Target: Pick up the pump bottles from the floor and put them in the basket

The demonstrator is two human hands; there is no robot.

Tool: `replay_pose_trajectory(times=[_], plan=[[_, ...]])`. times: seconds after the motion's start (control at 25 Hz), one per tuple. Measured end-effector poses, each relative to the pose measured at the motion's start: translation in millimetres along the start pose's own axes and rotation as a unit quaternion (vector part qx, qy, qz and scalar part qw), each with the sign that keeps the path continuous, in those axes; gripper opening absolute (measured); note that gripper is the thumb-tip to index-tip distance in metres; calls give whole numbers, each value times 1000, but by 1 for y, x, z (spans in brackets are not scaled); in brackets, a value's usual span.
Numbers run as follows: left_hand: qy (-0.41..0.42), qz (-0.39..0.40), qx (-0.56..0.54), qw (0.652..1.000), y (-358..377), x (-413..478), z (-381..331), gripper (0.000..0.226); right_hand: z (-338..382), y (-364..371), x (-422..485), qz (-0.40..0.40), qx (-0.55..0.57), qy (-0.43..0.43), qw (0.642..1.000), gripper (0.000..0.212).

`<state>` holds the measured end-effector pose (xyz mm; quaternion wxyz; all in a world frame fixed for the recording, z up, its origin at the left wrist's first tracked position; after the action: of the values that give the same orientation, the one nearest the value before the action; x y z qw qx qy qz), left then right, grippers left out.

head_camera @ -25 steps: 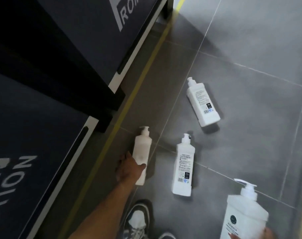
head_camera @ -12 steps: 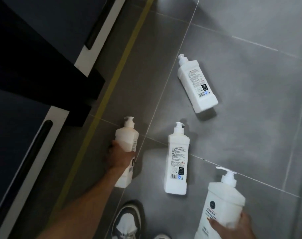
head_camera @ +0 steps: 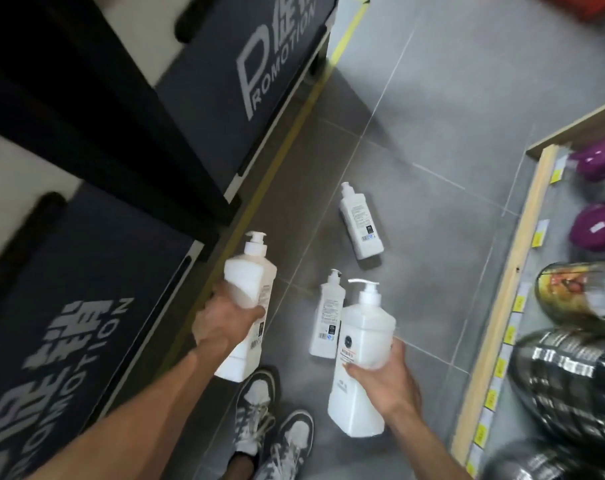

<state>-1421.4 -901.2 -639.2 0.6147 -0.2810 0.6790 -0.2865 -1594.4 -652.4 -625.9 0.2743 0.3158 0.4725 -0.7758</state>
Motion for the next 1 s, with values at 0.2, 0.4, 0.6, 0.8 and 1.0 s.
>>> replay_pose_trajectory(times=[0.2,0.4,0.6,0.8,1.0], plan=[[39,-42,-91,994,-151,-109,-17,71,145,-79,-91,-1,-79,-123,989,80],[73,-72,-142,985,-269,-220,-15,67,251,-151,-198,-1,-93,-216,972,74],[38,-121,-212,969,-330,-316,14,69,282,-189,-296,16,-55,-286,957,74],[-12,-179,-262,948,-351,-386,46,69,289,-196,-356,77,-84,-348,930,87],[-87,-236,-327,911,-341,-445,91,70,297,-179,-400,157,-145,-416,884,84]])
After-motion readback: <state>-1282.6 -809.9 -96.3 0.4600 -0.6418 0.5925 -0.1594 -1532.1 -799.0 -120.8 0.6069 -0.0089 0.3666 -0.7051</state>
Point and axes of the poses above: each hand's wrist, its own x-axis towards the middle knuckle, its own y-axis out of the palm, z = x × y, the point moved 2 cm from there along x, towards the middle knuckle, and after that the axes turned 12 degrees about x, right-handed, at the moved point
